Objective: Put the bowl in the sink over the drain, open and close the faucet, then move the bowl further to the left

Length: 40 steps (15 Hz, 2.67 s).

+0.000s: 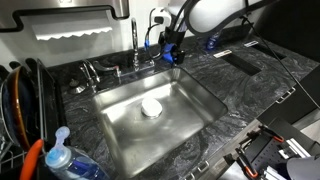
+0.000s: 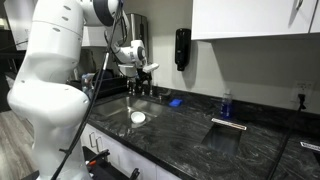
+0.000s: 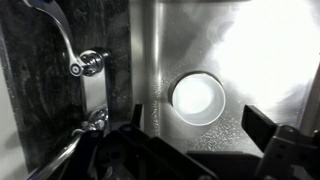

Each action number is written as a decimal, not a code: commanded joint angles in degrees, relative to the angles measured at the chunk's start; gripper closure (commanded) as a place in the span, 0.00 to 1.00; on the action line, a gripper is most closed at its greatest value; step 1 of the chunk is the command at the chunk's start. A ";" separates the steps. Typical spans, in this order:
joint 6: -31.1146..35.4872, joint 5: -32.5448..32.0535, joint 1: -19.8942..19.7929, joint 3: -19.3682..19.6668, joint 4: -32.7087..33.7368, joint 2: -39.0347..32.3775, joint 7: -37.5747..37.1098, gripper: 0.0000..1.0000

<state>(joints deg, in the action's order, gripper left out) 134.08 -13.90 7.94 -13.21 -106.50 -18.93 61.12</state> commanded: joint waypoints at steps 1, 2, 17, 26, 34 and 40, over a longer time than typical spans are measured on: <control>3.17 1.38 0.03 -0.47 -6.79 2.18 0.72 0.00; 3.13 1.47 0.10 -0.52 -7.57 2.08 0.30 0.00; 11.18 8.03 -0.79 -0.98 -10.57 -4.58 -4.07 0.00; 36.10 21.96 -5.55 -16.53 -11.74 -15.34 3.58 0.00; 43.72 8.34 -10.01 -8.91 -8.95 -24.27 -2.71 0.00; 39.27 3.30 -18.72 -15.54 -6.39 -28.16 -1.63 0.00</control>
<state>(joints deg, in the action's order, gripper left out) 176.30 -8.44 -5.31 -23.30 -114.78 -44.72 57.69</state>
